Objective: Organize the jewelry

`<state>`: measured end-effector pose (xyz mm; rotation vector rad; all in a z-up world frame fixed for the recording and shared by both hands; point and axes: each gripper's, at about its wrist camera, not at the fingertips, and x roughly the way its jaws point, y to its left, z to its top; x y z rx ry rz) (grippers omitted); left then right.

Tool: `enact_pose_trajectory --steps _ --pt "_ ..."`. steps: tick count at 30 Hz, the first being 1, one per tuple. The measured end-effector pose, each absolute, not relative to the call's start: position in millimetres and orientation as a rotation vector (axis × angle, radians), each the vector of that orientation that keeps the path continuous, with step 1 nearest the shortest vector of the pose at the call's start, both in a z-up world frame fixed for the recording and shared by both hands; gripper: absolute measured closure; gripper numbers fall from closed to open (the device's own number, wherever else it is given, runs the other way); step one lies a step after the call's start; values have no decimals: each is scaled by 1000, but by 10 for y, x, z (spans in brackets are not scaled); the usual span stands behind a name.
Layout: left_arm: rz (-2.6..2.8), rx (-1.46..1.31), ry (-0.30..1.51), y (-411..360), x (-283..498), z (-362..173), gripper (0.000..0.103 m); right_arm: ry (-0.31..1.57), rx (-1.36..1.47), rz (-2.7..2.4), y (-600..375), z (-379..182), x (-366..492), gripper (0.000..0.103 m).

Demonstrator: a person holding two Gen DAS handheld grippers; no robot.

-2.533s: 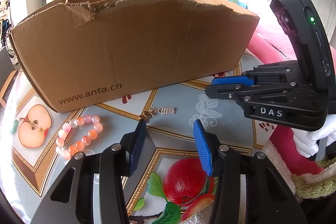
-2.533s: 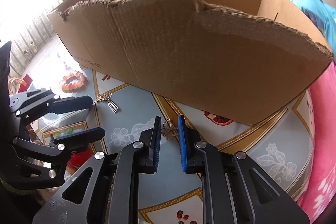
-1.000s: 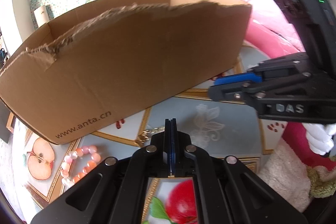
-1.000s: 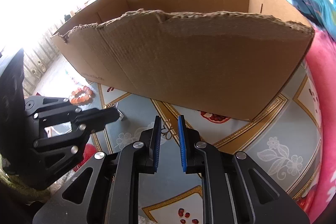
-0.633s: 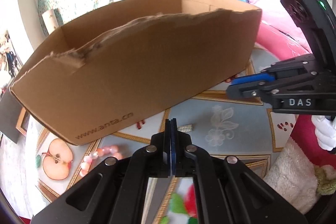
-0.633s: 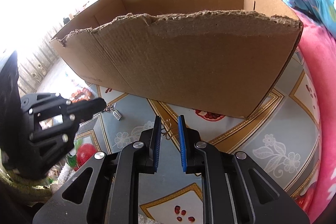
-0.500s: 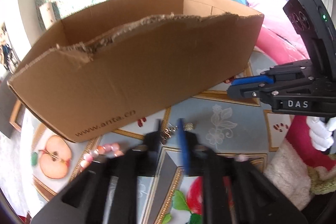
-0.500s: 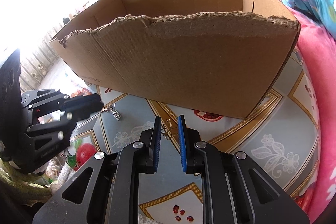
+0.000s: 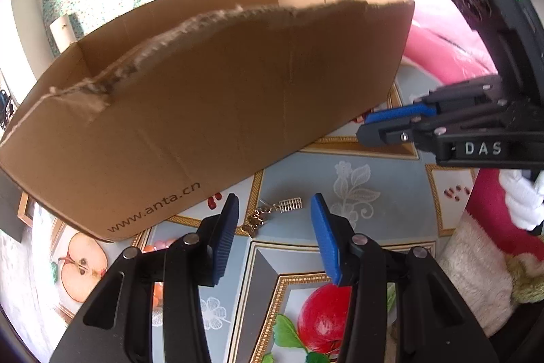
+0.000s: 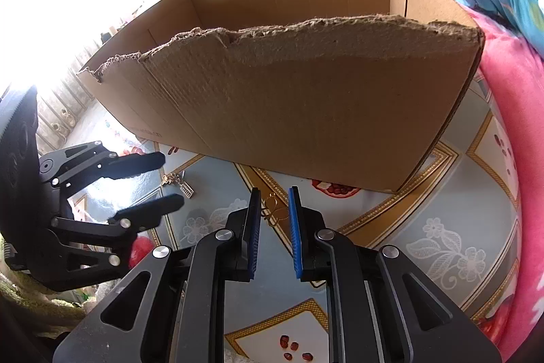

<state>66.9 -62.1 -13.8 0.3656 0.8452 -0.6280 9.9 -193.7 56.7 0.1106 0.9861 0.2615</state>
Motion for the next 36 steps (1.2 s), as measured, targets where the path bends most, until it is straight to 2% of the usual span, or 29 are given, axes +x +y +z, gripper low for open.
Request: enact_pose_trajectory --steps 5,14,17,18,19,36 --pt "-627 379 858 -658 703 -173 64 983 115 268 -1919 577 118 89" --pt "-651 399 851 -712 690 -177 82 997 127 269 -1991 552 153 89" --pt "-644 429 834 -752 668 -182 90 997 135 261 -2006 558 161 89" --pt "-643 438 830 -781 658 -188 99 995 136 259 -2008 558 160 89" --pt "-639 448 826 -797 650 -191 102 994 136 256 -2004 546 161 89" --pt "-599 364 782 -674 549 22 103 951 141 254 -1949 657 1 89"
